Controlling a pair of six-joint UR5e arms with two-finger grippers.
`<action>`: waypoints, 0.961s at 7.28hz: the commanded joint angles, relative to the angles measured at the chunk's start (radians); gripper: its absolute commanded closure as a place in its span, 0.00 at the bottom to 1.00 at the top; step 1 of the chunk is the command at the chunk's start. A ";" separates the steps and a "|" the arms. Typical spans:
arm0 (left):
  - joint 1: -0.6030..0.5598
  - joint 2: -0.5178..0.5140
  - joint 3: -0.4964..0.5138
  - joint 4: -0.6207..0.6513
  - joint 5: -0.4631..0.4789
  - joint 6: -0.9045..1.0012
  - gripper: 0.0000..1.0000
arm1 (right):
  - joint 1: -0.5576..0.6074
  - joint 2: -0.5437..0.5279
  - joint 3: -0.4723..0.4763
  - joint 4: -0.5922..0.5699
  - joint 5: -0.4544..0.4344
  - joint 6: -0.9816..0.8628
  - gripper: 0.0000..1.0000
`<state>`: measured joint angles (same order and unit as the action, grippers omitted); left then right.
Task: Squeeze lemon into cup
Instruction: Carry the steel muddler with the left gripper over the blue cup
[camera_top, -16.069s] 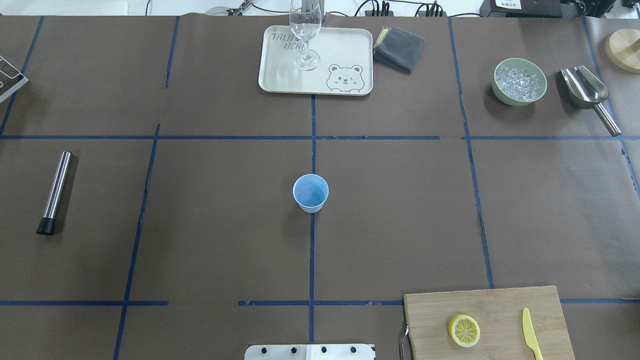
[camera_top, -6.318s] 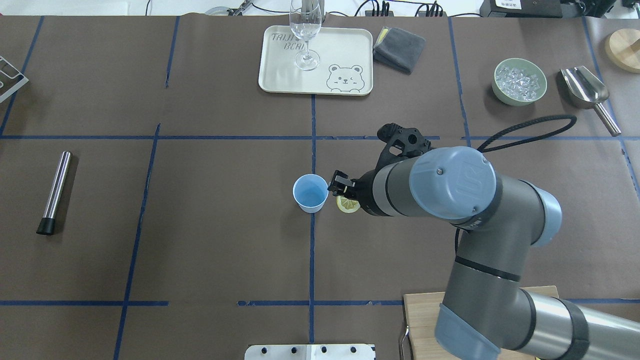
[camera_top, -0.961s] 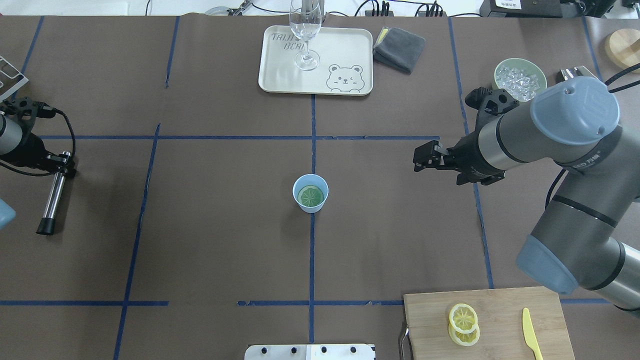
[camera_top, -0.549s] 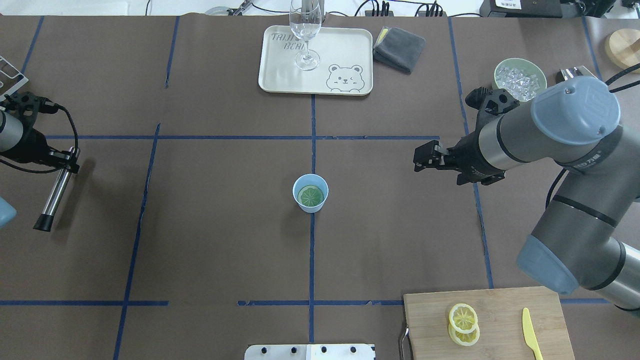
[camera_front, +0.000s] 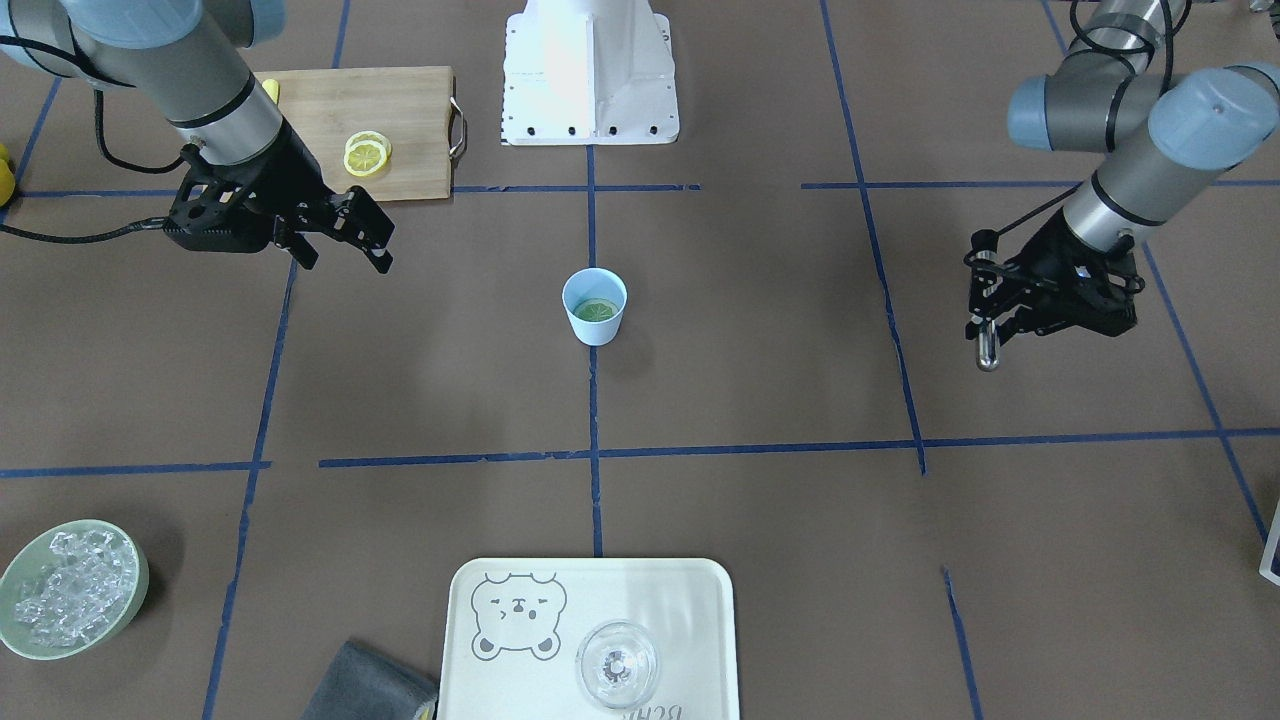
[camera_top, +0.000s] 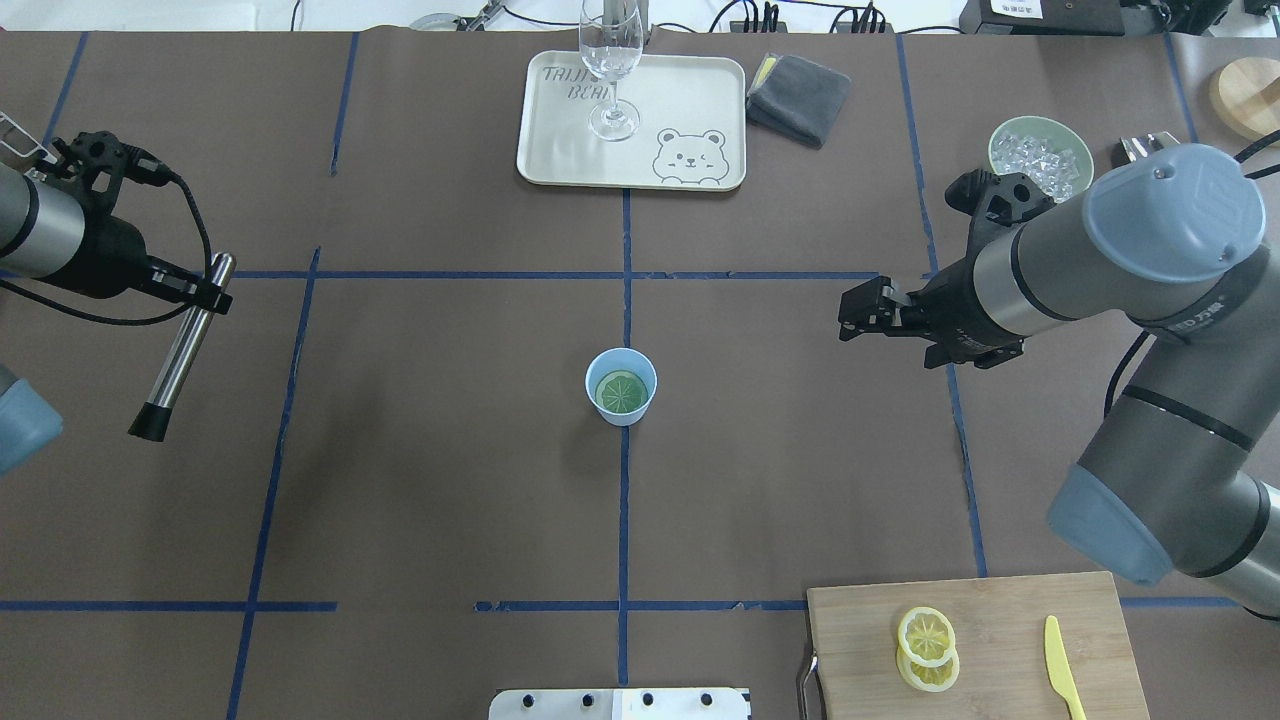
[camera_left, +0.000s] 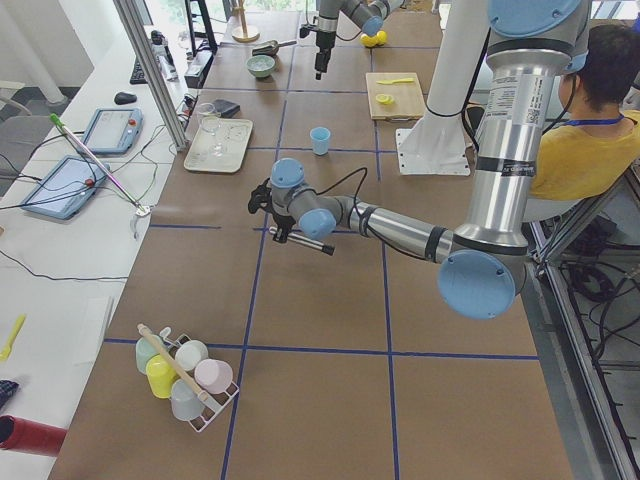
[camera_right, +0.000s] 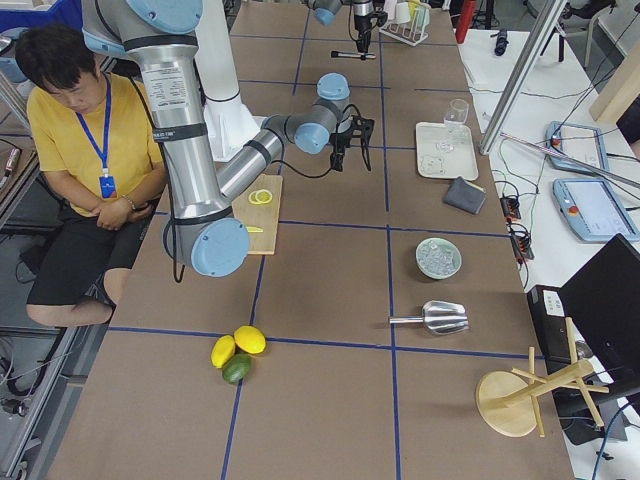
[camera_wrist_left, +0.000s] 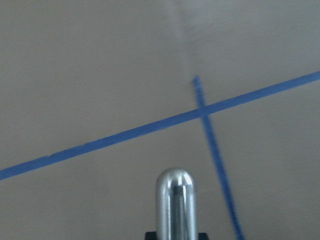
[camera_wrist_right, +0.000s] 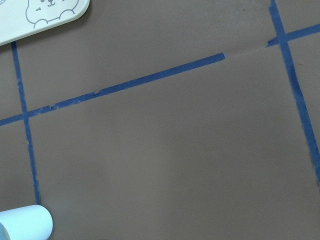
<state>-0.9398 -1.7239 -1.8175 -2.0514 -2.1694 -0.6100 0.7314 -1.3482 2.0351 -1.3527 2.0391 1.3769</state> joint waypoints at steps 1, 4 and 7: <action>0.088 -0.196 -0.074 0.072 0.070 -0.002 1.00 | 0.043 -0.042 0.019 0.001 0.021 -0.054 0.00; 0.162 -0.376 -0.077 -0.014 0.189 -0.001 1.00 | 0.068 -0.063 0.013 0.000 0.027 -0.064 0.00; 0.438 -0.384 -0.053 -0.345 0.754 -0.008 1.00 | 0.108 -0.103 0.013 0.000 0.027 -0.166 0.00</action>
<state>-0.6344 -2.0996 -1.8852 -2.2894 -1.6772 -0.6181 0.8278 -1.4388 2.0477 -1.3530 2.0663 1.2424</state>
